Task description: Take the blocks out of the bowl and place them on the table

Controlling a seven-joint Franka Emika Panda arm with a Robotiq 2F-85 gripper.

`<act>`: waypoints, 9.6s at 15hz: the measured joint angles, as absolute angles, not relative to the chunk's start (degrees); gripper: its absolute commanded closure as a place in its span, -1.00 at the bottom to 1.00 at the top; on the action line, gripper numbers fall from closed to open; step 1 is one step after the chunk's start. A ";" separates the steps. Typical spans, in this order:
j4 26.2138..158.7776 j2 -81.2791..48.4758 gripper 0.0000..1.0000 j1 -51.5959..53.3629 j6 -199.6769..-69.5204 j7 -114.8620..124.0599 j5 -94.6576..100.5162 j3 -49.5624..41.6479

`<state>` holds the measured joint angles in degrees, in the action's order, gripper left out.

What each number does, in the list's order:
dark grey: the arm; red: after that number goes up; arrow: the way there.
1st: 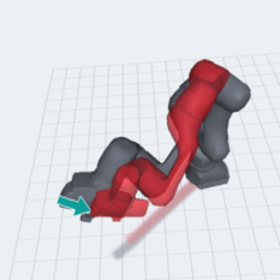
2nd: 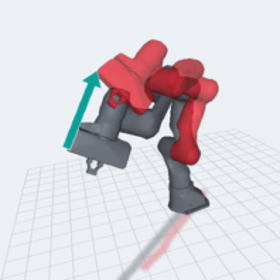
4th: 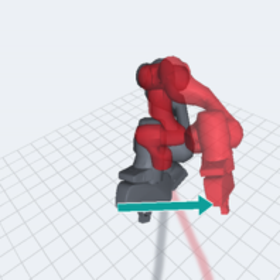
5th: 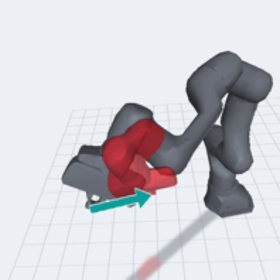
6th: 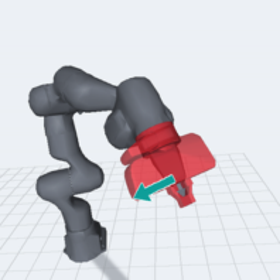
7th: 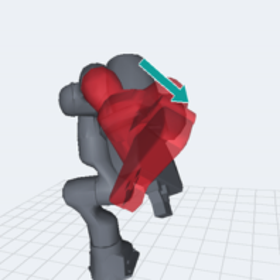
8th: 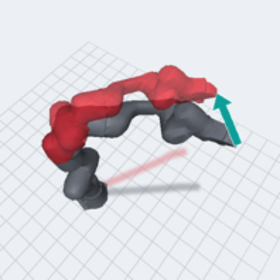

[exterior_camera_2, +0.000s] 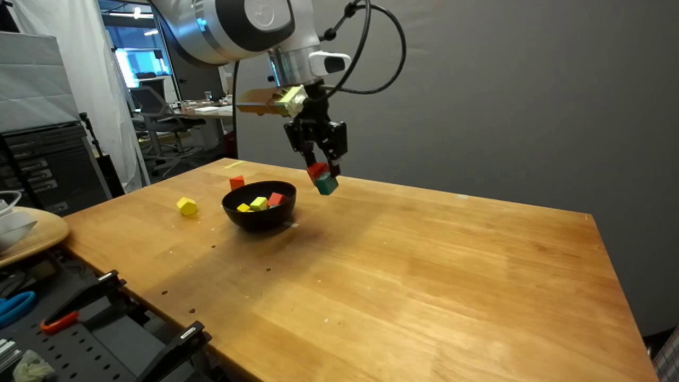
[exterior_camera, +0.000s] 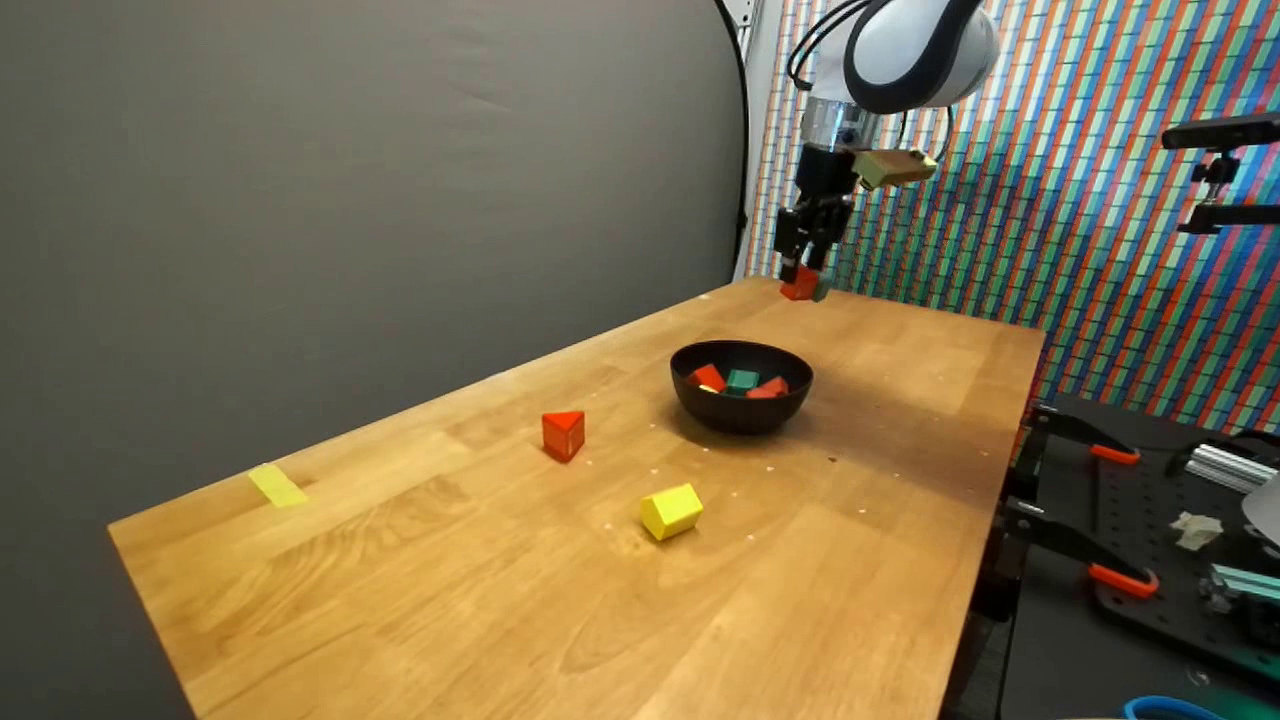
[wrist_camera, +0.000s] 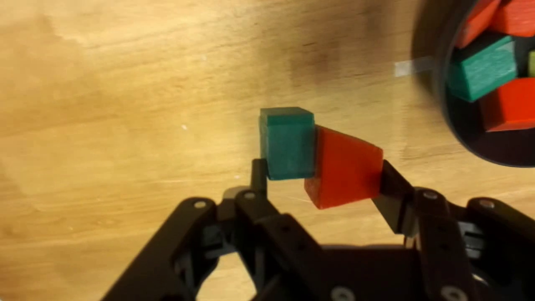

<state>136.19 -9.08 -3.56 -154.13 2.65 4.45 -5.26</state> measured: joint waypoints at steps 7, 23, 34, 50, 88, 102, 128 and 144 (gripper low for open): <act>134.53 -17.69 -0.92 -7.95 -158.61 1.23 1.90 -6.54; 134.64 -13.00 -1.00 -3.14 -154.33 -2.12 -8.74 4.38; 131.34 -16.91 -1.00 2.30 -149.30 -1.98 -8.26 7.02; 120.73 -30.10 -0.28 4.61 -141.48 -1.92 -6.85 6.58; 92.26 -44.01 -0.65 -2.61 -135.39 -5.19 -2.77 -0.65; 111.80 -21.70 -1.00 3.11 -116.57 4.34 -3.48 2.70; 124.09 -27.47 -0.96 6.57 -150.09 7.87 -2.34 1.96; 123.69 -24.43 0.57 5.74 -147.83 7.18 -3.86 2.91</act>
<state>123.69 -24.43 5.74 -147.83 7.18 -3.86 2.91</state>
